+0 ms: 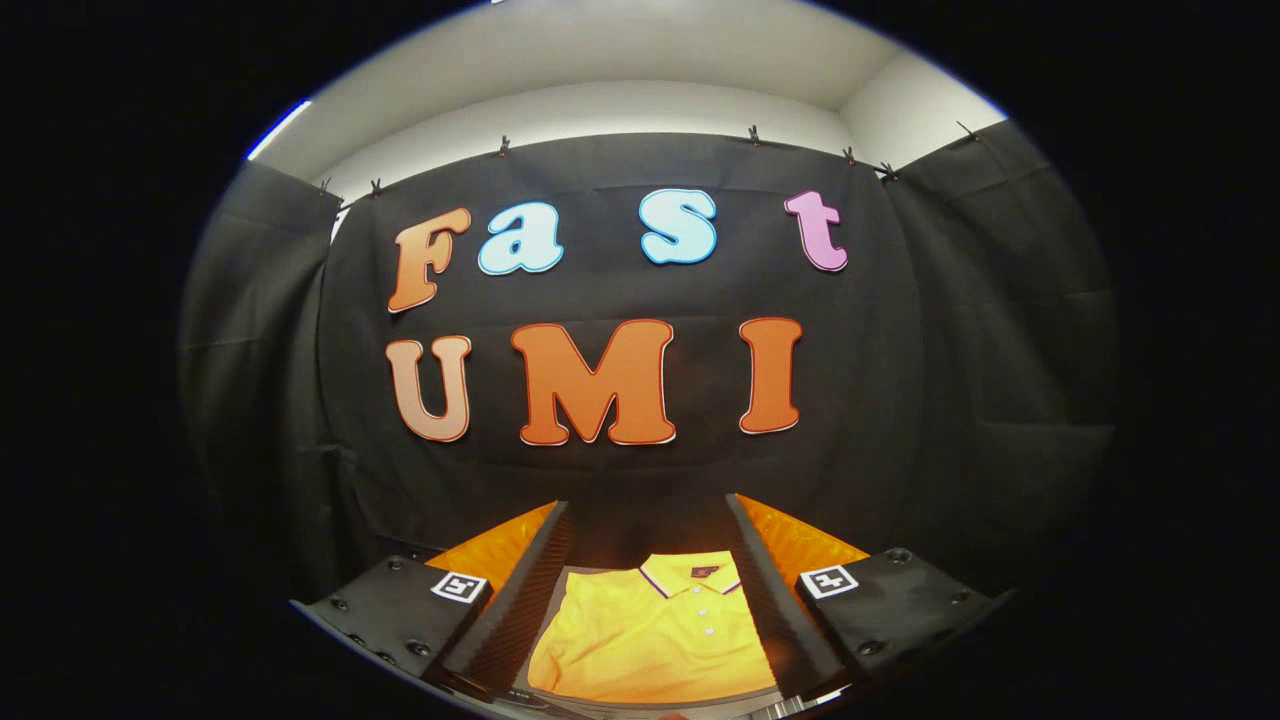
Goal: Put the clothes into the washing machine and then close the washing machine lid.
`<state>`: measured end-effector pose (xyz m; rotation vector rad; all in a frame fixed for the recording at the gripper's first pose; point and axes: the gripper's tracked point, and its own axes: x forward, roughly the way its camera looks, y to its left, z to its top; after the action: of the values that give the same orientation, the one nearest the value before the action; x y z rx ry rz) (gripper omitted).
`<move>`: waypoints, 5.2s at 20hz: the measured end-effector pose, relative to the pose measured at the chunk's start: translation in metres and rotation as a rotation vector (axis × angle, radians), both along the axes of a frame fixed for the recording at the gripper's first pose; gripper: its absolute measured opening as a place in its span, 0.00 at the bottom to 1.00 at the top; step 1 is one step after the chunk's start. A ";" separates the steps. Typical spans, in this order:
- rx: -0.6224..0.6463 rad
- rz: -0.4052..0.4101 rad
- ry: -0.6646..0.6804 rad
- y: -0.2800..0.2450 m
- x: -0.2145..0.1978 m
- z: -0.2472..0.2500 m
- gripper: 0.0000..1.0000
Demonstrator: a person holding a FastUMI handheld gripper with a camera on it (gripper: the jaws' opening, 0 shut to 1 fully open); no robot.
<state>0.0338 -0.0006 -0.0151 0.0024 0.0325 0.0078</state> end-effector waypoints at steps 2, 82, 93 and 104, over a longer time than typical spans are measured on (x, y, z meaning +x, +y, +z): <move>-0.008 -0.003 -0.003 -0.002 0.002 0.001 0.98; 0.839 0.375 0.486 0.251 0.109 -0.161 0.10; 0.726 0.423 0.664 0.363 0.129 -0.273 0.10; 0.608 0.204 0.802 0.370 0.173 -0.463 0.10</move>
<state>0.2068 0.3696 -0.4781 0.6116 0.8315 0.2207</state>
